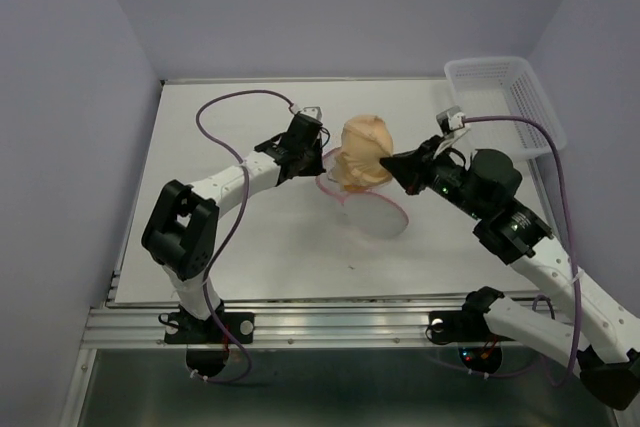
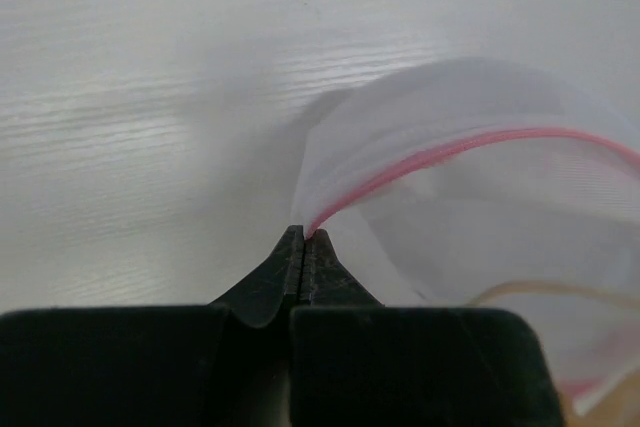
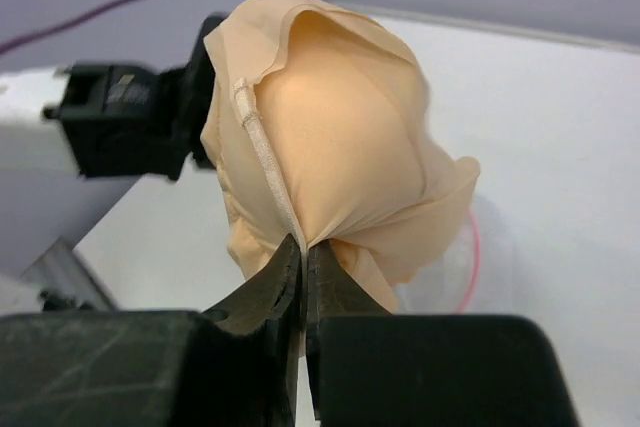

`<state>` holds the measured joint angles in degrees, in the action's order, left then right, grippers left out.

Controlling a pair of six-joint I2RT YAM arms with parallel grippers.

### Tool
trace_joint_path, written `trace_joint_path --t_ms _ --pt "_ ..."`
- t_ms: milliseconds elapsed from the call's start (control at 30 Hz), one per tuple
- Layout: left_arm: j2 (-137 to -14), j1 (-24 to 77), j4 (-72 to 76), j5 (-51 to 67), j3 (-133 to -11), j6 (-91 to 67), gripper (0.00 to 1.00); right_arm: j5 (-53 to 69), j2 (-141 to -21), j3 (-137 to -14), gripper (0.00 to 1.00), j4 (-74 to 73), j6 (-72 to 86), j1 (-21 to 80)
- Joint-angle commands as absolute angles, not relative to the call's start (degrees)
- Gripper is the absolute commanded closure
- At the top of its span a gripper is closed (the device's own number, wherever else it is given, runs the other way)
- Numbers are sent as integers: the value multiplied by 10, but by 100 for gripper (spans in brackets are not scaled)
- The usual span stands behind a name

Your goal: Unzip the laundry bag and remove the bra

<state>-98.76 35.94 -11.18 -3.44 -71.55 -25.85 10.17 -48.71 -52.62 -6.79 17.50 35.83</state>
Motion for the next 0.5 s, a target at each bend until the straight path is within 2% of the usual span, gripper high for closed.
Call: trace_joint_path --t_ms 0,100,333,467 --pt "-959 345 -104 -46 -686 -262 100 -164 -492 -568 99 -26 168 363" --pt "-934 344 -85 -41 -669 -263 100 -286 -527 -605 99 -27 140 346" --pt "-923 318 -80 -42 -671 -269 100 -245 -646 -734 99 -24 126 157" --pt "-911 311 -82 -46 -688 -272 100 -307 -769 -826 99 -23 95 85"
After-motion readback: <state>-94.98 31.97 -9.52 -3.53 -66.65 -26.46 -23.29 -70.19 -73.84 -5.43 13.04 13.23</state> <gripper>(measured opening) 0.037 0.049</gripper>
